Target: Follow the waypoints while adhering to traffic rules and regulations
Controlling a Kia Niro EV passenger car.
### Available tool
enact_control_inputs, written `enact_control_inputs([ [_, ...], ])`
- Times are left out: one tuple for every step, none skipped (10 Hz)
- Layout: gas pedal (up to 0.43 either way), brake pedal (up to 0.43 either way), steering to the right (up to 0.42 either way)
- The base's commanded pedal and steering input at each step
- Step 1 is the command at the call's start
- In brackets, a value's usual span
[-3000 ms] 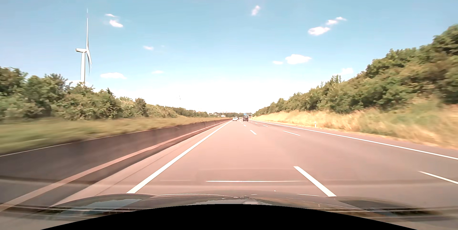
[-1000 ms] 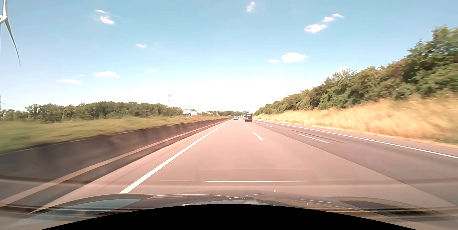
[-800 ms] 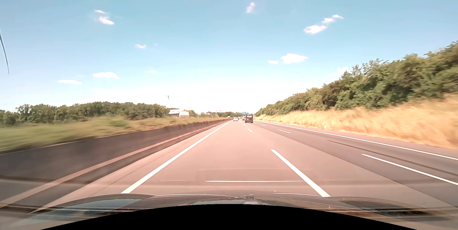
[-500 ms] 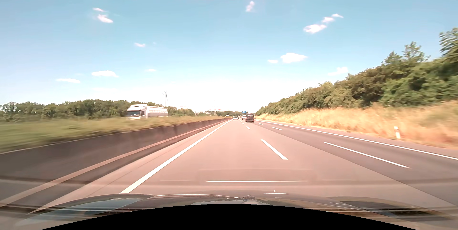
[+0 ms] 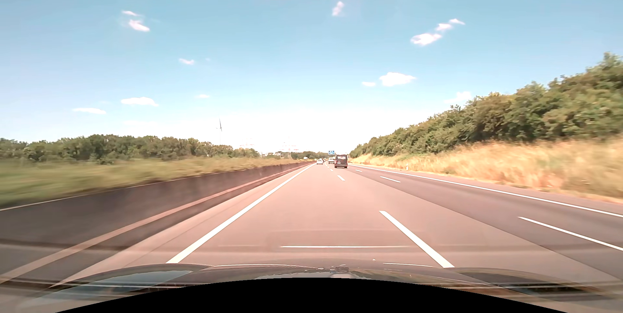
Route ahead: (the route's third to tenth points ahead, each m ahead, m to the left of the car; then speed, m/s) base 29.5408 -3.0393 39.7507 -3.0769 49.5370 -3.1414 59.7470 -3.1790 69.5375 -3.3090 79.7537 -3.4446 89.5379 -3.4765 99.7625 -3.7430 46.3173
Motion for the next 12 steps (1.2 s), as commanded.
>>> enact_control_inputs([
  [0.331, 0.0, 0.0],
  [0.331, 0.0, 0.0],
  [0.339, 0.0, 0.0],
  [0.339, 0.0, 0.0],
  [0.339, 0.0, 0.0],
  [0.339, 0.0, 0.0],
  [0.339, 0.0, 0.0],
  [0.339, 0.0, 0.0],
  [0.339, 0.0, 0.0],
  [0.339, 0.0, 0.0],
  [0.339, 0.0, 0.0],
  [0.339, 0.0, 0.0],
])
